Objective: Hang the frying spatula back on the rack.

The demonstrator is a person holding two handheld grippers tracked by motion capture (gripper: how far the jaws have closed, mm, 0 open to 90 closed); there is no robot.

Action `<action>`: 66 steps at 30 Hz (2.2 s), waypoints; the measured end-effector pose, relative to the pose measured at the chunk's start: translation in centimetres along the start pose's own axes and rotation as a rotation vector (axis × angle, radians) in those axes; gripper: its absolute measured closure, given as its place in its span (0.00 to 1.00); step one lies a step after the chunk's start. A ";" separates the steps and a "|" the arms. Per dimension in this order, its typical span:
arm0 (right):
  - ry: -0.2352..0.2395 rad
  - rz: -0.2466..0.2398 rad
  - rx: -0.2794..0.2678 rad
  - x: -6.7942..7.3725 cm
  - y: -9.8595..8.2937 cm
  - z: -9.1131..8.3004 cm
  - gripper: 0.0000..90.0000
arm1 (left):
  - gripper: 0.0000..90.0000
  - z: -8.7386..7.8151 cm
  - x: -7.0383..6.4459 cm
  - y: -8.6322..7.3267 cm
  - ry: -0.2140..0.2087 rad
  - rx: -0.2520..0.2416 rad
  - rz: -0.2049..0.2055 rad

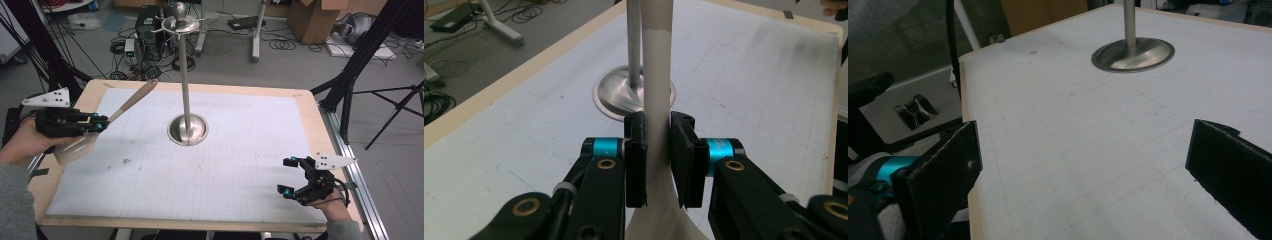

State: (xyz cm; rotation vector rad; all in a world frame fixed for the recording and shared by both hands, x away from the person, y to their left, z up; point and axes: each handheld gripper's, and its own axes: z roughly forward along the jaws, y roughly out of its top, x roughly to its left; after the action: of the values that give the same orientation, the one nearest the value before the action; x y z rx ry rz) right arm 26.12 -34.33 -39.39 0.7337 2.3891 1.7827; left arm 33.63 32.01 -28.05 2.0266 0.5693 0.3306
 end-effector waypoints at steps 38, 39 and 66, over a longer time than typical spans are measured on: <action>-0.011 -0.022 -0.007 0.3 0.4 -0.3 0.01 | 0.86 -3.1 1.2 4.9 0.030 -0.051 0.017; -0.011 -0.024 -0.007 0.3 0.4 -0.3 0.01 | 0.86 -3.3 1.3 5.1 0.034 -0.052 0.020; -0.008 -0.034 -0.006 0.5 0.7 -0.3 0.01 | 0.86 -4.3 0.3 8.3 0.055 -0.104 0.050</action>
State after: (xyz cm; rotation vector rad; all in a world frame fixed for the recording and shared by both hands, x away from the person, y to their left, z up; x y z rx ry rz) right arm 25.83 -34.30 -38.55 0.6941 2.3752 1.7698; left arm 34.10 31.91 -18.70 1.9384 0.5252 0.4382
